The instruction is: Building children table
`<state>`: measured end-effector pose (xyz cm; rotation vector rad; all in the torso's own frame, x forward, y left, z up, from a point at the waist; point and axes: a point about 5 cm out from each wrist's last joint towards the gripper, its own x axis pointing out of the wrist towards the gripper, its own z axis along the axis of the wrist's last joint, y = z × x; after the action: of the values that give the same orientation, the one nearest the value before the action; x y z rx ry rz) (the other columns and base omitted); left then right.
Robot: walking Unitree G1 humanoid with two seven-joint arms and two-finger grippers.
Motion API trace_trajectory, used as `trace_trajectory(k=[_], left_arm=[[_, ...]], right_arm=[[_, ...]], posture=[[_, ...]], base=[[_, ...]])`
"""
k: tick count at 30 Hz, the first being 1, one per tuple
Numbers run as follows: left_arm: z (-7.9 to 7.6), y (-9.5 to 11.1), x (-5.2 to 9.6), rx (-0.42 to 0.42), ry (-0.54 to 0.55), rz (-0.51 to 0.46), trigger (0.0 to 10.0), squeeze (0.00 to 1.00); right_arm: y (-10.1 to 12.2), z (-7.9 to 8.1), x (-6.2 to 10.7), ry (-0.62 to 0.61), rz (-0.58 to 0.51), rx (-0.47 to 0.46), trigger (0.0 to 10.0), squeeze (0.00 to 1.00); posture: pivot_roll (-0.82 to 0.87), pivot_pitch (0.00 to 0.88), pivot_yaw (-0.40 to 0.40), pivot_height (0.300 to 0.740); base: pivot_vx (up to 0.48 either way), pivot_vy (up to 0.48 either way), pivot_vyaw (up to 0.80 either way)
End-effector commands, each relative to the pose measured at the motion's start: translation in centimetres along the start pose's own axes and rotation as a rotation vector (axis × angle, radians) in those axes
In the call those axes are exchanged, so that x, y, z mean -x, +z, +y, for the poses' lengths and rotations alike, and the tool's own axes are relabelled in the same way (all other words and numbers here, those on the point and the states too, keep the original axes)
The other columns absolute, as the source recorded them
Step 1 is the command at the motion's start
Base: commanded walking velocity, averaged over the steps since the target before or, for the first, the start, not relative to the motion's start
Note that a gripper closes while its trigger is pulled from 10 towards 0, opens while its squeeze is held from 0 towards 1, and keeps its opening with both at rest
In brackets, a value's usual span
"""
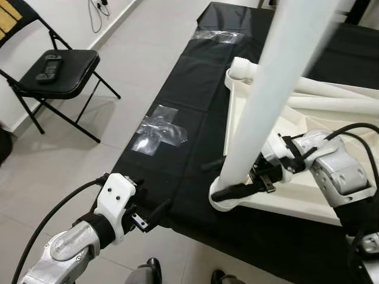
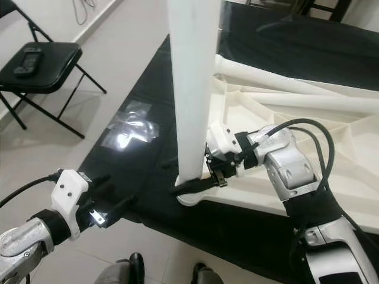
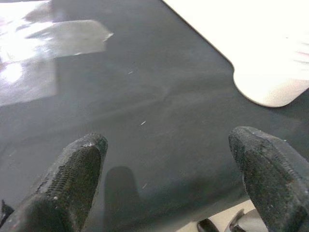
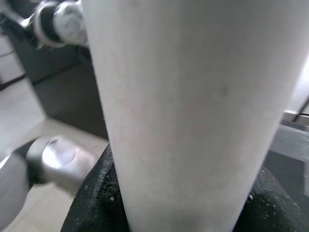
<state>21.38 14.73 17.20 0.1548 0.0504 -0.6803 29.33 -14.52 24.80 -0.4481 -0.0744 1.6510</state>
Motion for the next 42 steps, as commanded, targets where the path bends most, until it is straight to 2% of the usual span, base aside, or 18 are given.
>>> trace_trajectory(k=[1, 4, 6, 7, 8, 9, 10, 11, 13, 14, 16, 20, 25, 26, 30, 34, 38, 42], left_arm=[[-0.5, -0.2, 0.1, 0.011, -0.013, 0.009, 10.0, 0.00], [-0.5, -0.2, 0.1, 0.011, -0.013, 0.008, 10.0, 0.00], [-0.5, -0.3, 0.0, 0.013, -0.012, 0.007, 10.0, 0.00], [-0.5, -0.3, 0.0, 0.013, -0.012, 0.007, 10.0, 0.00], [-0.5, -0.3, 0.0, 0.015, -0.010, 0.006, 10.0, 0.00], [-0.5, -0.3, 0.0, 0.015, -0.010, 0.006, 10.0, 0.00], [-0.5, -0.3, 0.0, 0.015, -0.008, 0.006, 10.0, 0.00], [-0.5, -0.3, 0.0, 0.015, -0.008, 0.006, 10.0, 0.00], [-0.5, -0.3, 0.0, 0.013, -0.005, 0.005, 10.0, 0.00], [-0.5, -0.3, 0.0, 0.013, -0.005, 0.005, 10.0, 0.00], [-0.3, -0.2, -0.1, 0.006, 0.000, 0.002, 10.0, 0.00], [0.4, 0.2, 0.0, -0.011, 0.020, -0.007, 10.0, 0.00], [0.5, 0.2, 0.0, -0.013, 0.032, -0.011, 10.0, 0.00], [0.4, 0.1, -0.2, -0.011, 0.036, -0.013, 10.0, 0.00], [0.2, 0.0, -0.4, -0.004, 0.037, -0.019, 10.0, 0.00], [0.1, -0.1, -0.5, -0.003, 0.039, -0.021, 10.0, 0.00], [0.0, 0.0, -0.6, -0.008, 0.035, -0.024, 10.0, 0.00], [0.1, 0.0, -0.7, -0.012, 0.033, -0.026, 10.0, 0.00]], right_arm=[[-2.0, -0.2, -0.8, -0.165, 0.031, -0.092, 10.0, 0.00], [-2.2, -0.4, -0.9, -0.243, 0.031, -0.102, 10.0, 0.00], [-2.7, -0.4, -1.5, -0.423, 0.029, -0.117, 10.0, 0.00], [-2.7, -0.4, -1.5, -0.423, 0.029, -0.117, 10.0, 0.00], [-3.0, -0.4, -2.1, -0.555, 0.035, -0.109, 10.0, 0.00], [-3.0, -0.4, -2.1, -0.555, 0.035, -0.109, 10.0, 0.00], [-3.9, -0.8, -2.1, -0.835, 0.142, -0.079, 10.0, 0.00], [-3.9, -0.8, -2.1, -0.835, 0.142, -0.079, 10.0, 0.00], [-4.6, -0.3, -2.0, -1.184, 0.267, -0.035, 10.0, 0.00], [-4.6, -0.3, -2.0, -1.184, 0.267, -0.035, 10.0, 0.00], [-4.5, 0.4, -3.8, -1.264, 0.259, -0.049, 10.0, 0.00], [-4.5, -1.1, -5.2, -1.300, 0.217, -0.091, 10.0, 0.00], [-4.6, -1.1, -6.4, -1.285, 0.207, -0.161, 10.0, 0.00], [-4.5, -1.0, -6.8, -1.282, 0.176, -0.217, 10.0, 0.00], [-4.3, -1.5, -6.4, -1.330, 0.142, -0.249, 10.0, 0.00], [-2.0, -2.7, -6.1, -1.260, -0.169, -0.317, 10.0, 0.00], [0.6, -2.8, -5.3, -1.028, -0.442, -0.297, 10.0, 0.00], [0.8, -2.8, -4.9, -0.971, -0.473, -0.292, 10.0, 0.00]], posture=[[0.10, 0.341, -0.026, 0.740], [0.10, 0.341, -0.028, 0.740], [0.10, 0.341, -0.035, 0.740], [0.10, 0.341, -0.035, 0.740], [0.09, 0.341, -0.035, 0.740], [0.09, 0.341, -0.035, 0.740], [0.09, 0.340, -0.035, 0.740], [0.09, 0.340, -0.035, 0.740], [0.10, 0.338, -0.036, 0.740], [0.10, 0.338, -0.036, 0.740], [0.10, 0.328, -0.024, 0.740], [0.11, 0.318, -0.026, 0.740], [0.12, 0.311, -0.035, 0.740], [0.11, 0.303, -0.040, 0.740], [0.11, 0.291, -0.050, 0.740], [0.11, 0.287, -0.052, 0.740], [0.11, 0.276, -0.051, 0.740], [0.11, 0.276, -0.050, 0.740]], base=[[0.000, 0.000, 0.00], [0.000, 0.000, 0.00], [0.000, 0.000, 0.00], [0.000, 0.000, 0.00], [0.000, 0.000, 0.00], [0.000, 0.000, 0.00], [0.000, 0.000, 0.00], [0.000, 0.000, 0.00], [0.000, 0.000, 0.00], [0.000, 0.000, 0.00], [0.000, 0.000, 0.00], [0.000, 0.000, 0.00], [0.000, 0.000, 0.00], [0.000, 0.000, 0.00], [0.000, 0.000, 0.00], [0.000, 0.000, 0.00], [0.000, 0.000, 0.00], [0.000, 0.000, 0.00]])
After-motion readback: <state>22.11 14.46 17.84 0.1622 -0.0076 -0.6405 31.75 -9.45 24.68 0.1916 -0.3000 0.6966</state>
